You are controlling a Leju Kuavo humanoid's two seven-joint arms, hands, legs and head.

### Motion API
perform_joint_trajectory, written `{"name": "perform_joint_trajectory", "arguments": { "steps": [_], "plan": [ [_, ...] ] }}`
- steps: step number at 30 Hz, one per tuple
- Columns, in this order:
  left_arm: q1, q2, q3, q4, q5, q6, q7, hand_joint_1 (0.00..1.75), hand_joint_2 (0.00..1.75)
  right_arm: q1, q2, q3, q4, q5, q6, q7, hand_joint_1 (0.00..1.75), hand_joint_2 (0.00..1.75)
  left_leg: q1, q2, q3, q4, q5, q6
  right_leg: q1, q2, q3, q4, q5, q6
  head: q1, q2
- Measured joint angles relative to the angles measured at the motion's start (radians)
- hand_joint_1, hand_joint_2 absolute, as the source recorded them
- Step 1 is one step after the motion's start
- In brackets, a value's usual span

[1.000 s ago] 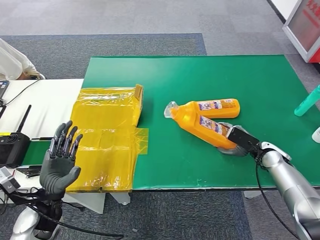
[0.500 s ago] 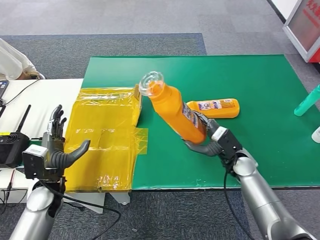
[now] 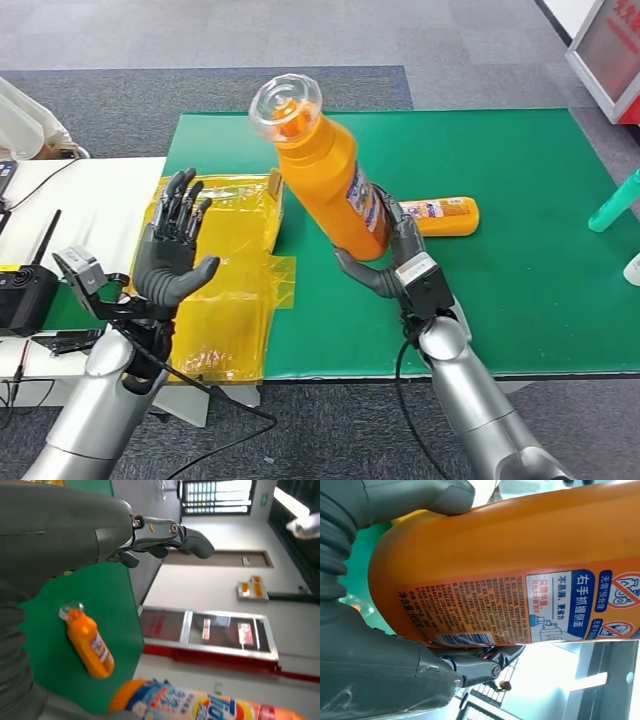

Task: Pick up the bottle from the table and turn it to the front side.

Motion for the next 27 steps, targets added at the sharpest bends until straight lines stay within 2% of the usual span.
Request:
{"name": "perform_joint_trajectory", "arguments": {
  "steps": [6, 10, 15, 24, 27],
  "plan": [
    [-0.033, -0.014, -0.057, 0.001, 0.052, -0.062, 0.024, 0.00, 1.75, -0.003, 0.024, 0.037, 0.029, 0.027, -0.042, -0.002, 1.75, 1.75, 0.000, 0.000, 0.000, 0.000, 0.000, 0.000, 0.000, 0.000, 0.000, 0.000, 0.000, 0.000, 0.000, 0.000],
    [-0.064, -0.029, -0.107, 0.011, 0.136, -0.146, 0.062, 0.00, 1.75, -0.008, 0.040, 0.087, 0.088, 0.071, -0.072, -0.007, 1.75, 1.75, 0.000, 0.000, 0.000, 0.000, 0.000, 0.000, 0.000, 0.000, 0.000, 0.000, 0.000, 0.000, 0.000, 0.000],
    [-0.094, -0.037, -0.144, 0.026, 0.193, -0.193, 0.097, 0.00, 1.75, -0.015, 0.051, 0.141, 0.131, 0.117, -0.103, -0.010, 1.75, 1.75, 0.000, 0.000, 0.000, 0.000, 0.000, 0.000, 0.000, 0.000, 0.000, 0.000, 0.000, 0.000, 0.000, 0.000],
    [-0.135, -0.036, -0.152, 0.054, 0.181, -0.191, 0.111, 0.04, 1.75, -0.021, 0.056, 0.191, 0.159, 0.161, -0.143, -0.007, 1.75, 1.75, 0.000, 0.000, 0.000, 0.000, 0.000, 0.000, 0.000, 0.000, -0.001, 0.000, 0.000, 0.000, 0.000, 0.000],
    [-0.141, -0.032, -0.152, 0.059, 0.180, -0.185, 0.111, 1.33, 1.75, -0.021, 0.056, 0.201, 0.160, 0.162, -0.144, 0.000, 1.75, 1.75, 0.000, 0.000, 0.000, 0.000, 0.000, 0.000, 0.000, 0.000, -0.001, 0.000, 0.000, 0.000, 0.000, 0.000]
  ]
}}
